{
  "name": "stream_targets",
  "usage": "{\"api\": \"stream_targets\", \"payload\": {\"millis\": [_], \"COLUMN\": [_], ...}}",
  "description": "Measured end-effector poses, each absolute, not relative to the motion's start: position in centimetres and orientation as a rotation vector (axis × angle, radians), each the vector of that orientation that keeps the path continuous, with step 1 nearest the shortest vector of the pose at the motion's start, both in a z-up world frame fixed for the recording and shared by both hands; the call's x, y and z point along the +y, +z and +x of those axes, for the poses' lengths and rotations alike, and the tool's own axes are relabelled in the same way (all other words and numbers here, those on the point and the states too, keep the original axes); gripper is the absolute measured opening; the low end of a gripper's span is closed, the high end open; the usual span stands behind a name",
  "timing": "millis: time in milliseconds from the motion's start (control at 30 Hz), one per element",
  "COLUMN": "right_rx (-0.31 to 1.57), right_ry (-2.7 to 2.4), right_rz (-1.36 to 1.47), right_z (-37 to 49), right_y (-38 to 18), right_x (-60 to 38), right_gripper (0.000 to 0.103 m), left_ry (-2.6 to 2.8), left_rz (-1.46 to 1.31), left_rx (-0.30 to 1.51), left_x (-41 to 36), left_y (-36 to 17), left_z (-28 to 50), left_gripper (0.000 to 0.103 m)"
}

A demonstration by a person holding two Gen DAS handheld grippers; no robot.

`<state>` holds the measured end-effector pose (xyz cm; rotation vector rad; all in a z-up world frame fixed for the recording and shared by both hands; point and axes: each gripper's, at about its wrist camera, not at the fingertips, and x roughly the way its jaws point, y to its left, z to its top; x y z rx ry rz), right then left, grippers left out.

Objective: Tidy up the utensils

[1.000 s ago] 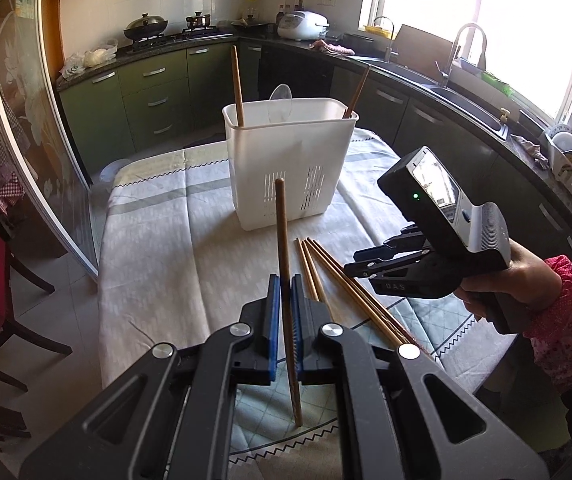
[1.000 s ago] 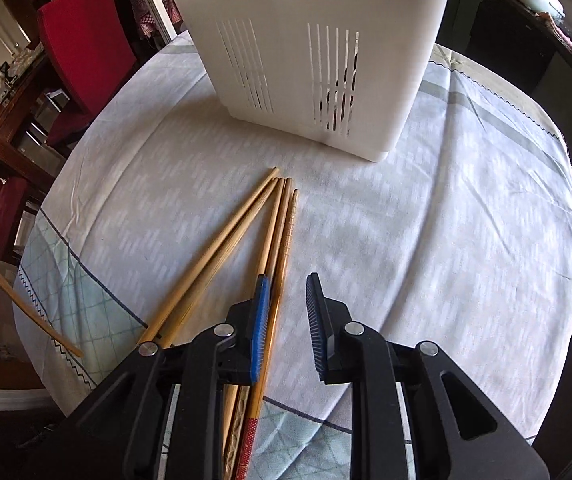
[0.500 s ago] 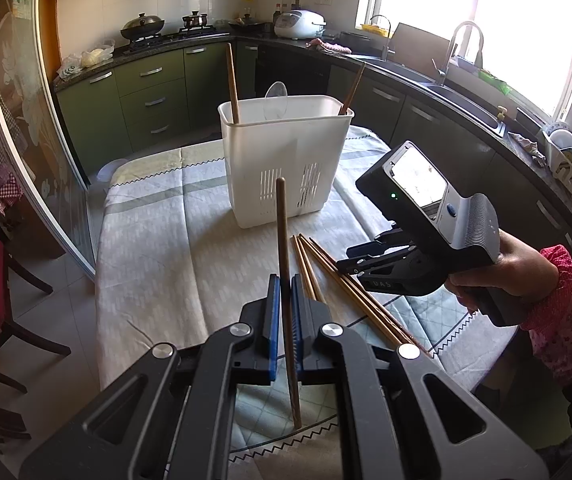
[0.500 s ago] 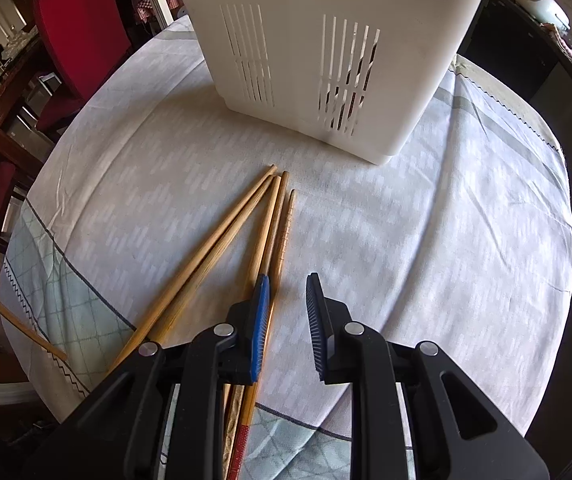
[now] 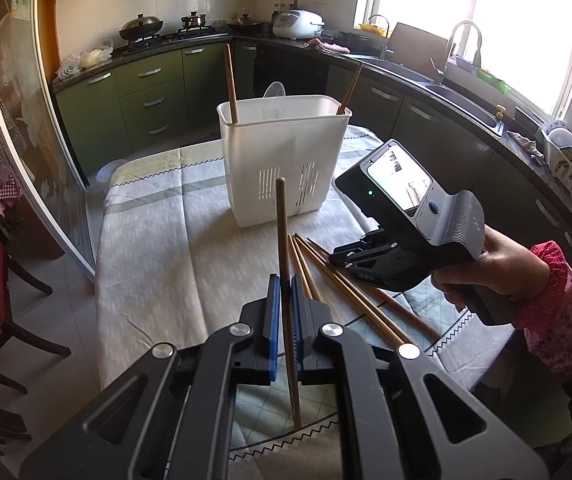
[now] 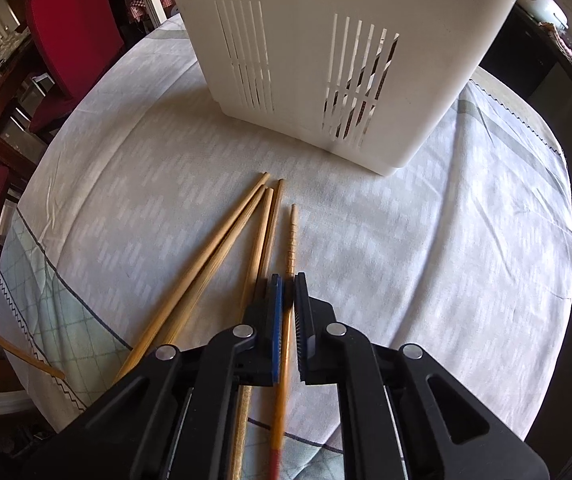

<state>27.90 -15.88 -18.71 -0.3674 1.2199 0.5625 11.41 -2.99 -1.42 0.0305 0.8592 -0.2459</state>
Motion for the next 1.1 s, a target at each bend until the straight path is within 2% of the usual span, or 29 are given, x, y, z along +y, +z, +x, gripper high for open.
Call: {"api": "stream_targets", "payload": {"millis": [133,500,700,967,1100], "right_rx": [1.179,0.897,0.822,0.808,0.804], "right_ry": [0.57,0.618,0.625,0.632,0.633], "right_rz": [-0.318,-0.141,-0.112,-0.078,-0.078], "right_z": [27.5,21.1,18.2,16.7,16.5], "right_y": [-17.4,-7.6,-4.8,-3.7,-3.6], "right_x": [-17.0,-23.7,-26.5,-28.1,-28.4], "right_gripper": [0.006,0.006,0.006,0.006,0.006], "left_ry": [-0.247,-0.248,-0.245,-0.225,-0.178], "left_rz": [0.031,0.03,0.045,-0.063,-0.069], "left_rx": [0.859,0.831,0.836,1.039,1.155], "left_x": [-3.0,-2.6,-2.8,-1.9,-2.7], "left_y": [-1.4,-0.4,-0.4,-5.1,-8.7], "left_z": [11.4,10.5,10.4,15.6,19.5], "left_gripper": [0.006,0.005,0.005,0.005,0.012]}}
